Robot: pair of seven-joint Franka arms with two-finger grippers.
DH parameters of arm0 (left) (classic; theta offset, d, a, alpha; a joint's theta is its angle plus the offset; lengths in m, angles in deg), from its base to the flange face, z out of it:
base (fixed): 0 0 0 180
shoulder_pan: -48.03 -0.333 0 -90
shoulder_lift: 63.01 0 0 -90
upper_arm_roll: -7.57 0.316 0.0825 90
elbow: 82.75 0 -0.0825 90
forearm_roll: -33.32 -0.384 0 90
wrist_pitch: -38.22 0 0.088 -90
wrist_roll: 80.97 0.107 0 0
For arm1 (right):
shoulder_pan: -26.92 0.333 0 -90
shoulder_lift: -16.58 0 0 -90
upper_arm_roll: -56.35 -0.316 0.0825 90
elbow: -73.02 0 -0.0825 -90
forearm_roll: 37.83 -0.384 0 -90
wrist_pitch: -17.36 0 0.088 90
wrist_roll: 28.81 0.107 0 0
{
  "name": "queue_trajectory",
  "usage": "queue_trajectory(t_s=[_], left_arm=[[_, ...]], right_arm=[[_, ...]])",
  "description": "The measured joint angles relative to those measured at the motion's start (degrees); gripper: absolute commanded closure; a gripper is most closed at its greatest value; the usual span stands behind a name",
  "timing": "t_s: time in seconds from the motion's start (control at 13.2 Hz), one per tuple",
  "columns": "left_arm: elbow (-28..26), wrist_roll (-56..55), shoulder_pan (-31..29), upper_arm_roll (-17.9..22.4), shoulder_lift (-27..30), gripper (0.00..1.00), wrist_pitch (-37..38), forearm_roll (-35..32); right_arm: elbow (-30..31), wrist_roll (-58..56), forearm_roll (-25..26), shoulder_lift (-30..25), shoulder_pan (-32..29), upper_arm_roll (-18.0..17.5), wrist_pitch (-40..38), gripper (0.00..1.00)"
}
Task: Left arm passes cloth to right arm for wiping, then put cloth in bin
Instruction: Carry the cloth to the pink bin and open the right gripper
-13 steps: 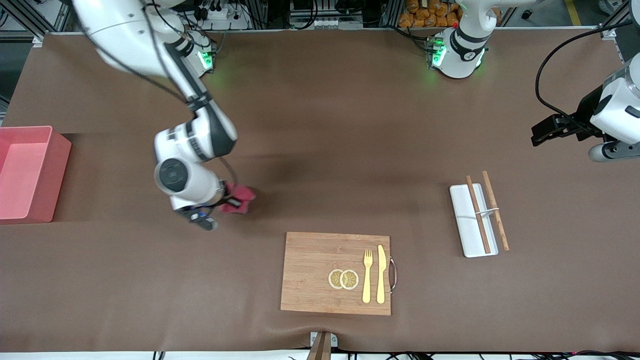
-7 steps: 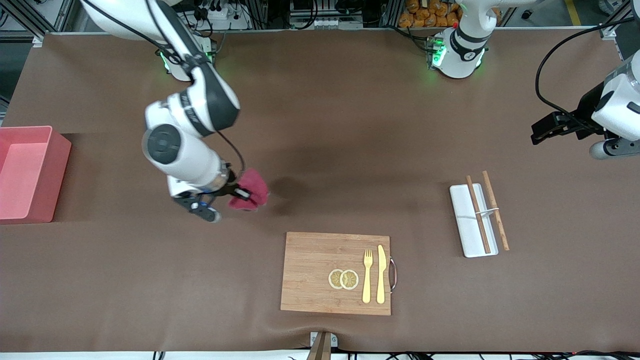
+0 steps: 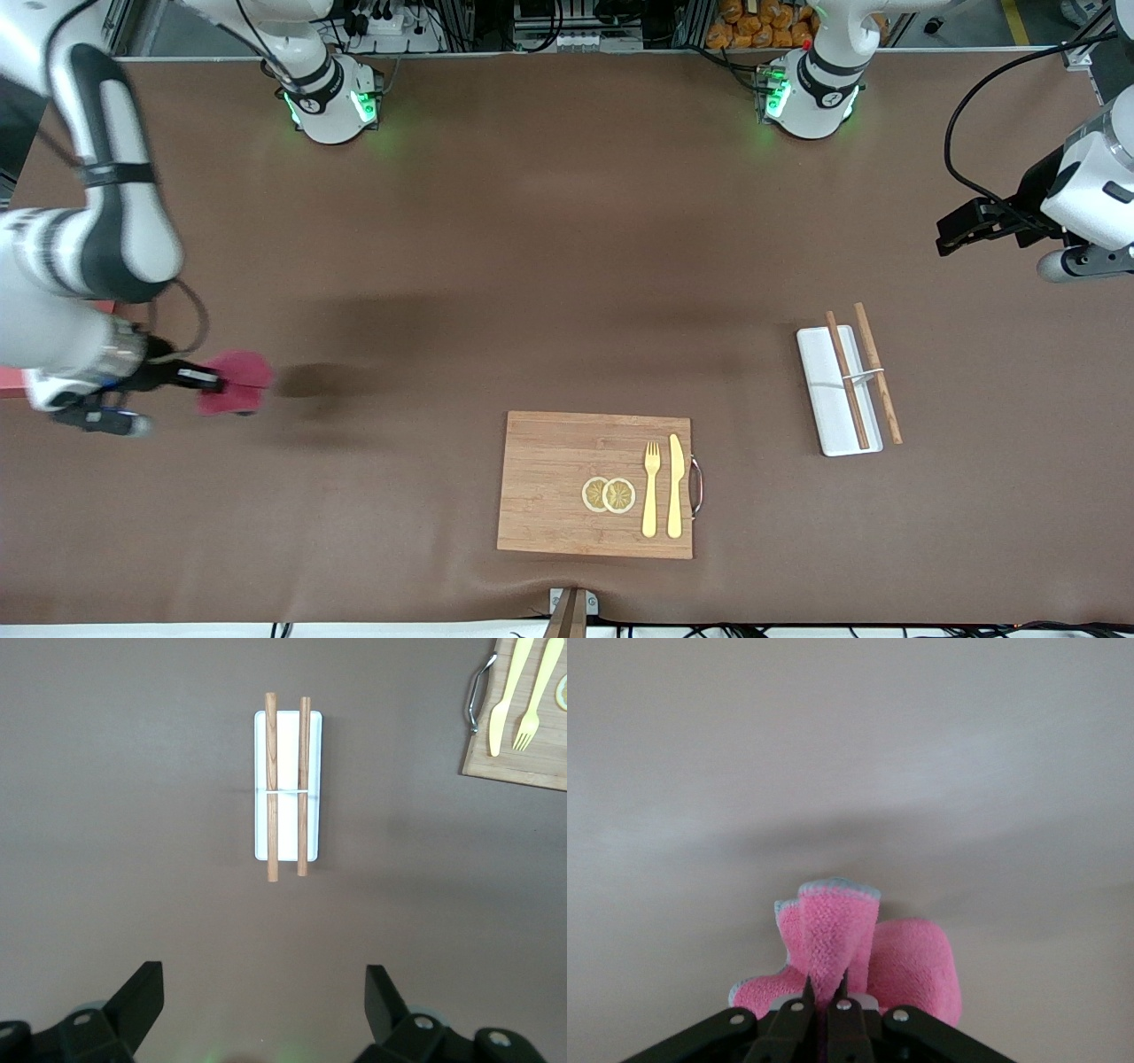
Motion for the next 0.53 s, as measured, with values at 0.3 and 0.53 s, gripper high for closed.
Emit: queue_trajectory(t_s=[0.3,0.53], left_arm=[[-0.1,0.0,0.3,0.0,0.0,0.00,0.0,0.0],[-0.2,0.0,0.4,0.0,0.0,0.00,0.0,0.0]], right_arm=[[-5.1,-24.4,5.1,0.6,-13.4,0.0,0.7,1.00],[-11.2,-39.5,7.7,2.1,-21.1,0.0,0.5,1.00]])
